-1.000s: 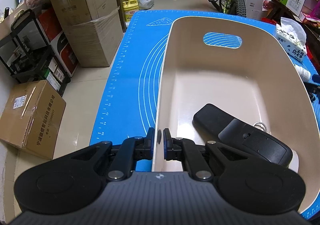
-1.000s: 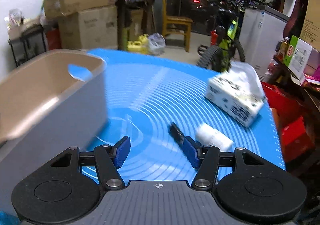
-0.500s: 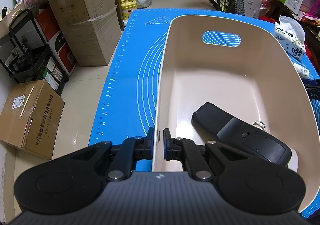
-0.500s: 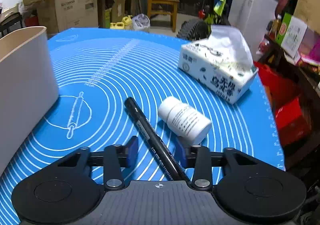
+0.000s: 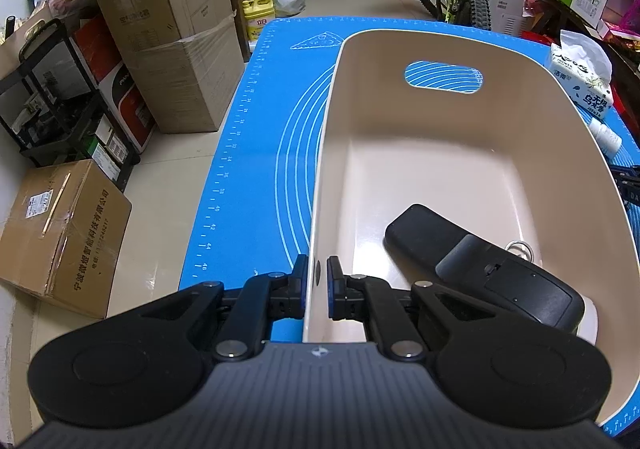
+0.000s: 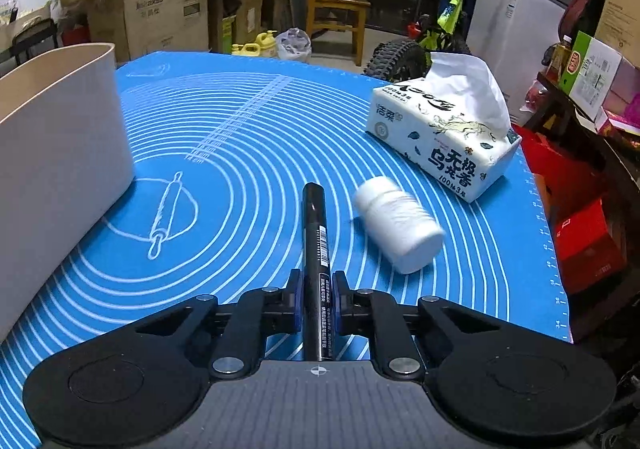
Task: Organize rigid objects
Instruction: 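Move the right tool back and grasp the black marker, then carry the black marker into the basket and open the right tool, then move the right tool back and grasp the white pill bottle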
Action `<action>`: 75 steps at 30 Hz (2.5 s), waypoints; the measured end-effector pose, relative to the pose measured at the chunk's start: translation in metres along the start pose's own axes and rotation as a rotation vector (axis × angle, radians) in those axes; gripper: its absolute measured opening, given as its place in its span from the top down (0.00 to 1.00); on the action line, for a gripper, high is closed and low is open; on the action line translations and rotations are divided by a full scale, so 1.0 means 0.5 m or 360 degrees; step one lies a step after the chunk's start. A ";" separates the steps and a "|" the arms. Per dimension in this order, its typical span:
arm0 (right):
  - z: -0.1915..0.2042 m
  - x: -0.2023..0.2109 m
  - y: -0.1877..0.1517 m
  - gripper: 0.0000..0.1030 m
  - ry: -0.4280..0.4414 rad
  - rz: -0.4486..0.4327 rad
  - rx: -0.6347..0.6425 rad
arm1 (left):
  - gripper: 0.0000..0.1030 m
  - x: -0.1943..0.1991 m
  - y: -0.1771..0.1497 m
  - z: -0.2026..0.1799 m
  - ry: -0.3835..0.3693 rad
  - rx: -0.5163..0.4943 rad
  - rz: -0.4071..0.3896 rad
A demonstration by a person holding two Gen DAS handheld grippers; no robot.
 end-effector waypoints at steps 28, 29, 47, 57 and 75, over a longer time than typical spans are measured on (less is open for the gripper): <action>0.238 0.270 0.189 0.76 0.0309 -0.0480 0.0125 | 0.91 0.001 0.001 0.003 -0.0001 0.0003 -0.0002; 0.255 0.270 0.190 0.76 0.0339 -0.0471 0.0137 | 0.91 0.001 0.001 0.003 0.0000 0.0002 -0.0002; 0.445 0.172 0.111 0.76 0.0514 0.0002 0.0385 | 0.91 0.001 0.001 0.004 0.0000 0.0002 -0.0003; 0.428 0.186 0.102 0.62 0.0604 -0.0015 0.0400 | 0.91 0.004 0.004 0.010 0.0010 -0.0003 -0.0001; 0.114 0.185 0.143 0.43 0.0129 -0.0236 0.0136 | 0.90 0.006 0.004 0.007 0.0011 0.0001 0.0004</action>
Point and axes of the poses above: each gripper's, at about its wrist camera, not at the fingertips, and x roughly against the way its jaws point, z to its left, y to its top, the point moved 4 cm from there along -x, roughly the way its jaws point, and after that the axes turned 2 degrees about -y, right-handed, at the moved point
